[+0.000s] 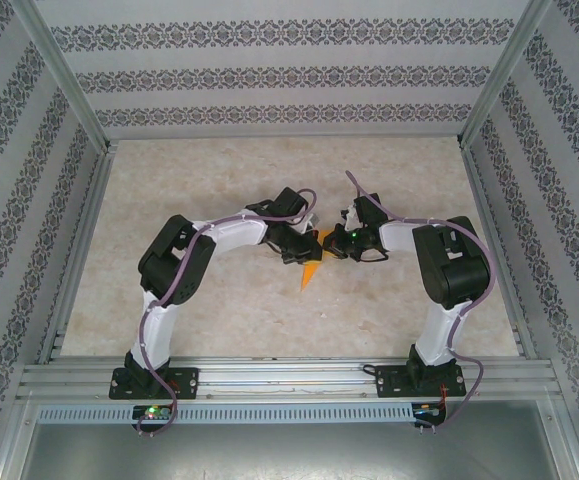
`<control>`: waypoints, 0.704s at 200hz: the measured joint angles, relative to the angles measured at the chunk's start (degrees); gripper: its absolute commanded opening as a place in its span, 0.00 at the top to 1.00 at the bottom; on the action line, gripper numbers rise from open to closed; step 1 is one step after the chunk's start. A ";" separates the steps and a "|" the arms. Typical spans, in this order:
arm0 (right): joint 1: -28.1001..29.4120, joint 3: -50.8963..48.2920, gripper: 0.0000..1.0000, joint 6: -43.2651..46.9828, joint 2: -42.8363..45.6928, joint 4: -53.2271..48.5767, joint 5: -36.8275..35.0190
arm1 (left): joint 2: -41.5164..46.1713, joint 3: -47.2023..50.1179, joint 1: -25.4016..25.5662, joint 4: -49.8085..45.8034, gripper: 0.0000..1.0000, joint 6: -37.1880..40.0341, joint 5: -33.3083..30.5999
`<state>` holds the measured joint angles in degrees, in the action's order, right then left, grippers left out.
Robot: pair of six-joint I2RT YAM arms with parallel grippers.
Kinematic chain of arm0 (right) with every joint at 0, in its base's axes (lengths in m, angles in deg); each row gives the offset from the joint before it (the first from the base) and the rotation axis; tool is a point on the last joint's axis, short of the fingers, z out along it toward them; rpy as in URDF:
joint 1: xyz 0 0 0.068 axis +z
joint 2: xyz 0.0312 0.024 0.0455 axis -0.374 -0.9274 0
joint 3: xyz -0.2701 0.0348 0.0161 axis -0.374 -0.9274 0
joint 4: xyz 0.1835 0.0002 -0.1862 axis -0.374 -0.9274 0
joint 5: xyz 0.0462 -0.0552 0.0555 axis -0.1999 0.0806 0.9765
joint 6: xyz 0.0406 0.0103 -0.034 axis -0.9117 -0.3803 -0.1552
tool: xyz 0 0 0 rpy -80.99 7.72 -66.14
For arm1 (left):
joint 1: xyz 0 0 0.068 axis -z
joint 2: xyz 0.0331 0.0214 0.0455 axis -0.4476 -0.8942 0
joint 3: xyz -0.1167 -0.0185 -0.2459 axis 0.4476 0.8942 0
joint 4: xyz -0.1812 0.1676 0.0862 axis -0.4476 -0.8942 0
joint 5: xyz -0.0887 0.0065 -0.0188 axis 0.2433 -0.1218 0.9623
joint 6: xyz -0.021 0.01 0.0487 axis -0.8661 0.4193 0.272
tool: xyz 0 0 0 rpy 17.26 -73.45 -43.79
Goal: Fold a paper plane with a square sheet of paper (fold left side to right side)
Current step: Fold the wing for the fifth time at the center of the table.
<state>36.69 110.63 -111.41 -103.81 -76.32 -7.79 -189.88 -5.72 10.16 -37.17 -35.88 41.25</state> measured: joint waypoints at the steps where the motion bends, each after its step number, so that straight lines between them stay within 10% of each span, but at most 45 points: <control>1: 0.00 0.02 1.00 0.02 0.00 0.00 0.02 | -0.07 0.00 0.00 0.00 1.00 0.00 0.00; 141: 0.00 1.99 1.00 2.40 -1.03 -2.60 0.57 | -1.33 2.71 0.81 -1.84 1.00 3.78 -0.44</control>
<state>36.69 112.62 -109.01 -104.84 -78.92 -7.22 -191.22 -3.01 10.97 -39.01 -32.09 40.81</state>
